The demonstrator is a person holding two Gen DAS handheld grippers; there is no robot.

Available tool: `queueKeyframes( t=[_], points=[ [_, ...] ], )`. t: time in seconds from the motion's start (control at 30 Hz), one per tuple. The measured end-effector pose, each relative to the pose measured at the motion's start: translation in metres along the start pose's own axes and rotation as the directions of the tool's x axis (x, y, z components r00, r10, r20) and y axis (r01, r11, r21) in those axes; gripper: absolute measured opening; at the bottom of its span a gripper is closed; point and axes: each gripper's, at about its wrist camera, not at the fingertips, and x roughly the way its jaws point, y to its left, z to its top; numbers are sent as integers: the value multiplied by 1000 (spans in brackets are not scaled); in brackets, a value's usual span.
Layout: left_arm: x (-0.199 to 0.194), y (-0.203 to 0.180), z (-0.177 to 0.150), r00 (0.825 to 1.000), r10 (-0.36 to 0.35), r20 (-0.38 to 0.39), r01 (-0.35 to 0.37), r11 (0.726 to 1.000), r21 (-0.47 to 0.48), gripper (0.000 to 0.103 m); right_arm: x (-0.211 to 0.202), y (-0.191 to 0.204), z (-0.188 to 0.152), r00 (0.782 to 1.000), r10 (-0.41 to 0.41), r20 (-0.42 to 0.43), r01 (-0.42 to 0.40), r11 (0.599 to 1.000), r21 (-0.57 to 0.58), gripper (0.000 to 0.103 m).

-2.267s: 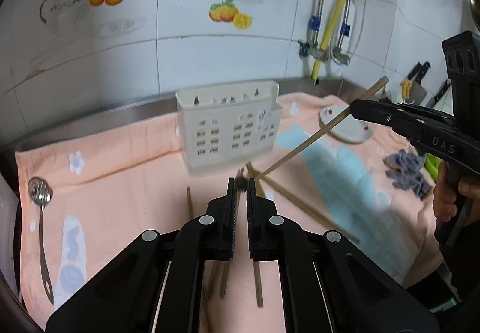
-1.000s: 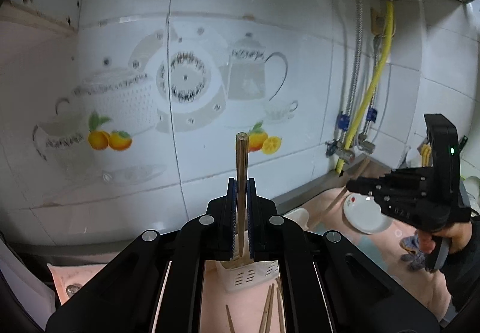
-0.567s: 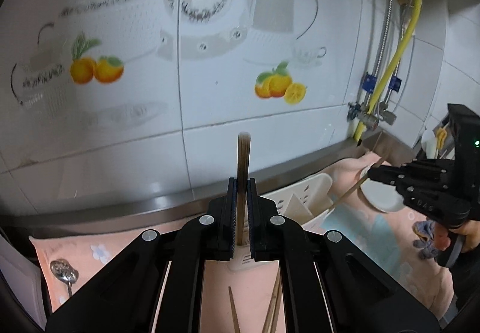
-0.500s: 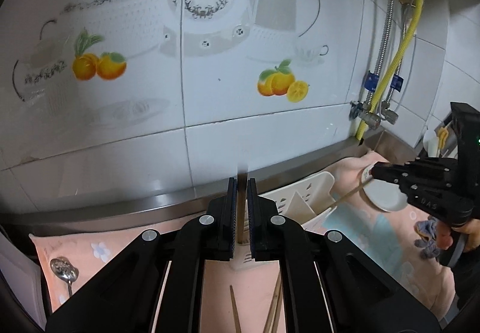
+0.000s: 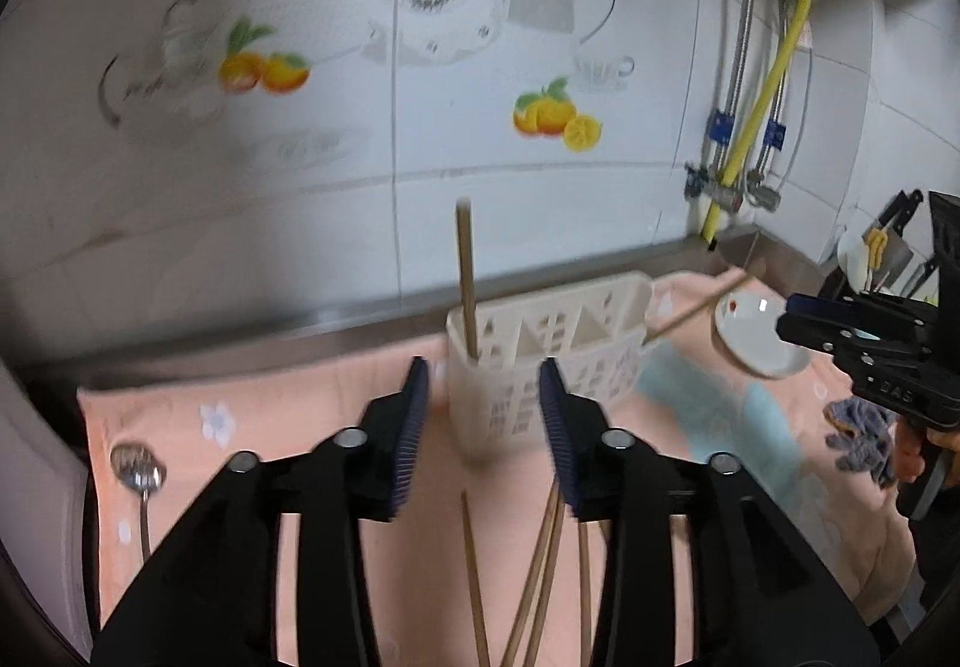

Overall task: Organize utensils
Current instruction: 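Open the left tool to drop its chopstick into the holder while the right tool releases its own, then move both tools back down to the remaining chopsticks on the towel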

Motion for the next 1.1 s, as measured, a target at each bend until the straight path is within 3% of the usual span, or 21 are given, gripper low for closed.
queueKeyframes(
  t=[0.1, 0.37, 0.53, 0.77, 1.1],
  points=[
    [-5, 3, -27, 1000, 6, -28, -7, 1000, -19, 47, -6, 8, -27, 1000, 14, -10, -14, 1000, 6, 32],
    [-18, 8, -93, 996, 51, -76, -54, 998, -45, 71, -1, 30, -108, 994, 24, -105, -24, 1000, 2, 33],
    [-21, 11, -124, 991, 76, -113, -82, 995, -53, 74, 9, 46, -151, 984, 36, -172, -41, 999, -27, 33],
    [-25, 12, -155, 985, 86, -152, -97, 993, -64, 74, 25, 48, -181, 972, 55, -230, -59, 998, -13, 33],
    [-24, 14, -180, 977, 76, -199, -94, 992, -85, 74, 36, 44, -188, 960, 86, -265, -83, 996, 22, 31]
  ],
)
